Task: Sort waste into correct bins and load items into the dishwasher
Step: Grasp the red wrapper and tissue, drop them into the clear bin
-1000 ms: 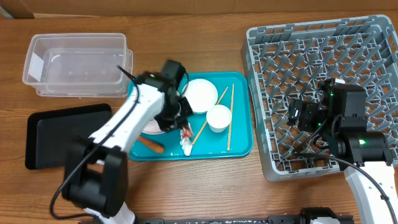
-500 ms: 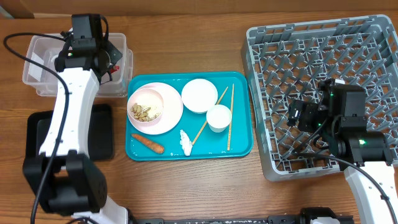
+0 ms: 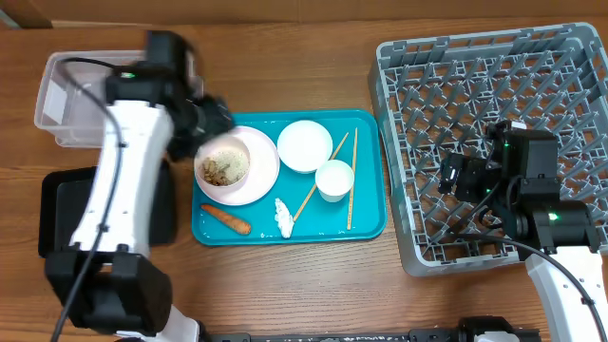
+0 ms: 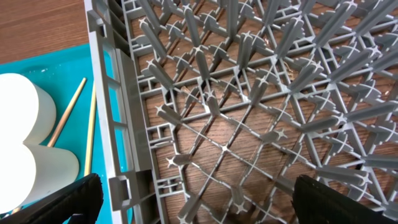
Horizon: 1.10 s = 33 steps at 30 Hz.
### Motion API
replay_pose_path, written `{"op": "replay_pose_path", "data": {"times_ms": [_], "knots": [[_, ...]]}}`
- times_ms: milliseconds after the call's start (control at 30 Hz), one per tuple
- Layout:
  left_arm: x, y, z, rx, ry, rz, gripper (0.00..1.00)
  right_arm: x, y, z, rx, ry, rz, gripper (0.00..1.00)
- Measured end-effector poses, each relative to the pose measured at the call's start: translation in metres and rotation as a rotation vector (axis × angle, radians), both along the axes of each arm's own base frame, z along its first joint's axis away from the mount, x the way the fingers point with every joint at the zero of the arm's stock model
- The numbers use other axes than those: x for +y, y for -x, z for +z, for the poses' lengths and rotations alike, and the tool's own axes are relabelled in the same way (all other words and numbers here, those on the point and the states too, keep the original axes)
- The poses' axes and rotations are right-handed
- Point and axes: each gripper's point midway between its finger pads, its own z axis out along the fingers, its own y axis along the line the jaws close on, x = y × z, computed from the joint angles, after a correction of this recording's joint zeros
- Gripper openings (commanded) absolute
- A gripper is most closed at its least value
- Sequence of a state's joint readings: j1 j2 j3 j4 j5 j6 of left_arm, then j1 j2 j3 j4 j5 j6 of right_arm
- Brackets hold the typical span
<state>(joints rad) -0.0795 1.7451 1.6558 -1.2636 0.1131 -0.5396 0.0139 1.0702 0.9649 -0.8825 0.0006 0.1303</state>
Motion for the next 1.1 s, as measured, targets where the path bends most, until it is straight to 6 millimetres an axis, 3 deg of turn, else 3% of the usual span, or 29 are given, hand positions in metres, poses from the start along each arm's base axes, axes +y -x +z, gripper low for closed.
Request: {"op": "replay_pose_path", "data": {"times_ms": [67, 167, 367, 567, 667, 900, 933, 1000, 1100], "knots": [[-0.046, 0.028, -0.018, 0.087, 0.016, -0.12, 0.84, 0.0, 0.0, 0.0, 0.0, 0.0, 0.0, 1.0], [-0.085, 0.054, -0.043, 0.157, 0.027, -0.184, 0.82, 0.0, 0.0, 0.0, 0.0, 0.0, 0.0, 1.0], [-0.118, 0.096, -0.098, 0.237, 0.009, -0.24, 0.78, 0.0, 0.004, -0.002, 0.019, 0.0, 0.0, 1.0], [-0.119, 0.11, -0.136, 0.229, -0.023, -0.259, 0.72, 0.0, 0.007, -0.005, 0.034, 0.001, 0.0, 1.0], [-0.115, 0.111, -0.146, 0.218, -0.036, -0.257, 0.53, 0.0, 0.007, -0.005, 0.035, 0.0, -0.001, 1.0], [-0.113, 0.111, -0.161, 0.189, -0.035, -0.25, 0.38, 0.0, 0.007, -0.005, 0.035, 0.0, 0.0, 1.0], [-0.113, 0.111, -0.163, 0.188, -0.037, -0.249, 0.31, 0.0, 0.007, -0.005, 0.035, 0.0, 0.0, 1.0], [-0.111, 0.114, -0.166, 0.195, -0.04, -0.245, 0.07, 0.0, 0.007, -0.005, 0.035, 0.0, 0.0, 1.0], [-0.11, 0.116, -0.167, 0.201, -0.041, -0.24, 0.04, 0.0, 0.007, -0.005, 0.035, 0.0, 0.0, 1.0]]}}
